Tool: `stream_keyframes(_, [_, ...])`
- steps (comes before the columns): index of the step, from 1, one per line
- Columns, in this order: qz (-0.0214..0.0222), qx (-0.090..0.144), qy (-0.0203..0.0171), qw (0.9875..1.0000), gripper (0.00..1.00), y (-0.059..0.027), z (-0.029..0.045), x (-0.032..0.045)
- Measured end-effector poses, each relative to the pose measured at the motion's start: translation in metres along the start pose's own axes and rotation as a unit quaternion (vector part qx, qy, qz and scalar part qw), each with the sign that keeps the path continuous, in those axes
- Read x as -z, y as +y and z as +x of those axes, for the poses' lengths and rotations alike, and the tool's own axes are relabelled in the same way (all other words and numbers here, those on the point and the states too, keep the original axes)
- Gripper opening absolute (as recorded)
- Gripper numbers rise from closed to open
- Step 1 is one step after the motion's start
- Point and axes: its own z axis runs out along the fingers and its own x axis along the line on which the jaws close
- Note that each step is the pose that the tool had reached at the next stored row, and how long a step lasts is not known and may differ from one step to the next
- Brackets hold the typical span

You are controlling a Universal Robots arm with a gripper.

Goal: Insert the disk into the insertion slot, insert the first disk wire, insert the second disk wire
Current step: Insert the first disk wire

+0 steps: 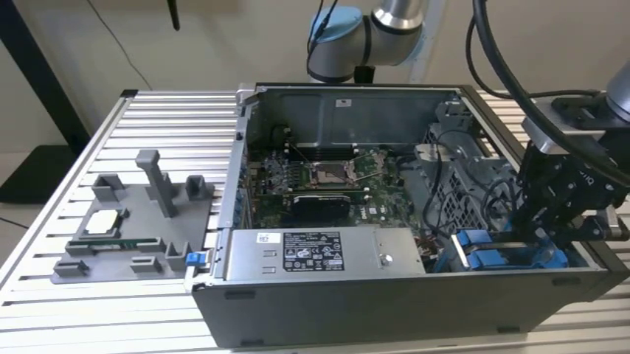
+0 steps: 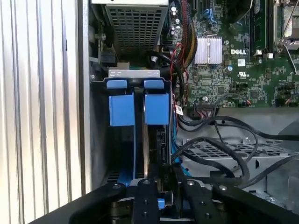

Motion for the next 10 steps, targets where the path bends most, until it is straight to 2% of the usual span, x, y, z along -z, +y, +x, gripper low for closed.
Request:
stream_keyframes(5, [-0.0010, 0.000, 0.0002, 1.0000, 1.00, 0.0011, -0.0013, 0.0176])
stream_keyframes(7, [-0.0025, 0.000, 0.0008, 1.0000, 1.00, 0.0014, -0.0016, 0.0224])
stream_keyframes(10, [-0.0025, 0.000, 0.0010, 1.0000, 1.00, 0.0021, -0.0027, 0.0361])
